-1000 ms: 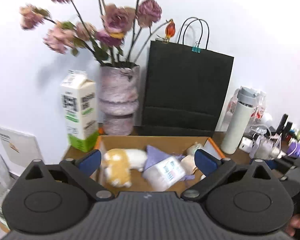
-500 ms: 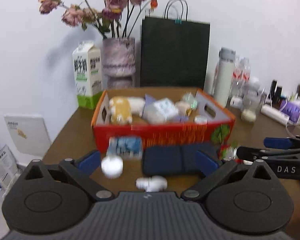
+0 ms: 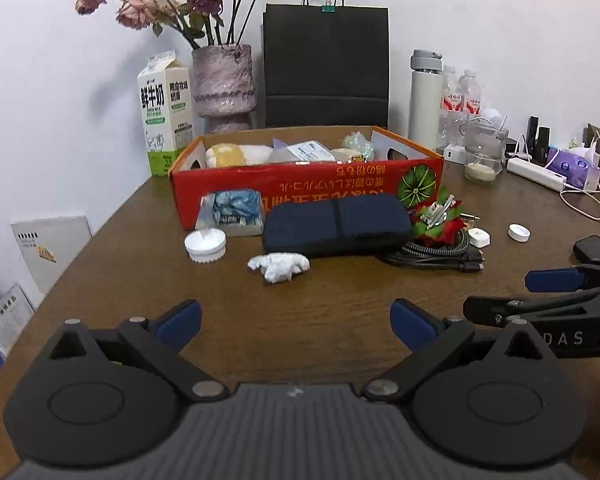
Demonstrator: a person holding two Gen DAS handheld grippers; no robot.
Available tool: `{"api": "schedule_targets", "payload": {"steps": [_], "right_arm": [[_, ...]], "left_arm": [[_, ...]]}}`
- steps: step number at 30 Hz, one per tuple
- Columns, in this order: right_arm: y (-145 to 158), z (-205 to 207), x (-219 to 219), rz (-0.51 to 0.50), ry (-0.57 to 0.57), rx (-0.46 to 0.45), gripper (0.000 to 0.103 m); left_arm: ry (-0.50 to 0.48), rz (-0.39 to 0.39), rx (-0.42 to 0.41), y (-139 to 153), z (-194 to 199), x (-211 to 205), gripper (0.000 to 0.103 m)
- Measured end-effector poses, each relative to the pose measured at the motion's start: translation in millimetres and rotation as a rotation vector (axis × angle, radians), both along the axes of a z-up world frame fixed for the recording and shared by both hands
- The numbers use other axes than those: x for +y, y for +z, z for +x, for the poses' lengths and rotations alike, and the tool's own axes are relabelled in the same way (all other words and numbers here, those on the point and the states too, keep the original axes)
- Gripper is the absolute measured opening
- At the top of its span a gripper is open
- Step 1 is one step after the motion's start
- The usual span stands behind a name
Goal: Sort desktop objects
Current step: 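Pull both grippers back from the box toward the table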
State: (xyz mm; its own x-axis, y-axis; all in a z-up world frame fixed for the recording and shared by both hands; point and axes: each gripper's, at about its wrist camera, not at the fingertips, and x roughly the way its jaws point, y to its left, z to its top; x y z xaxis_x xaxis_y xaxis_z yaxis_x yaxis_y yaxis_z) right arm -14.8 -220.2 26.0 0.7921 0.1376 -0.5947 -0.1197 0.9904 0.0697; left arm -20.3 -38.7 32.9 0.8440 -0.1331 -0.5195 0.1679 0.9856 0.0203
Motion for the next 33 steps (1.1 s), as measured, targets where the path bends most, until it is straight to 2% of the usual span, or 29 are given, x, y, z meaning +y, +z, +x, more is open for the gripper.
{"api": "schedule_targets", "payload": {"steps": [6,10,23,27,33], "right_arm": [[-6,-2,5,-0.023,0.01,0.01,0.082],[-8,-3,8,-0.041,0.018,0.008,0.083],[-1,4,8,-0.026,0.029,-0.008,0.083],[9,12,6,-0.017,0.032,-0.037,0.083],[14,34,-3,-0.004,0.022,-0.054,0.083]], "left_arm": [[0.04,-0.027,0.051,-8,7,4,0.103],[0.06,-0.011,0.078,-13,11,6,0.103],[0.037,0.017,0.1,-15,12,1,0.103],[0.042,0.036,0.076,-8,21,3,0.103],[0.013,-0.027,0.053,7,51,13,0.099]]}}
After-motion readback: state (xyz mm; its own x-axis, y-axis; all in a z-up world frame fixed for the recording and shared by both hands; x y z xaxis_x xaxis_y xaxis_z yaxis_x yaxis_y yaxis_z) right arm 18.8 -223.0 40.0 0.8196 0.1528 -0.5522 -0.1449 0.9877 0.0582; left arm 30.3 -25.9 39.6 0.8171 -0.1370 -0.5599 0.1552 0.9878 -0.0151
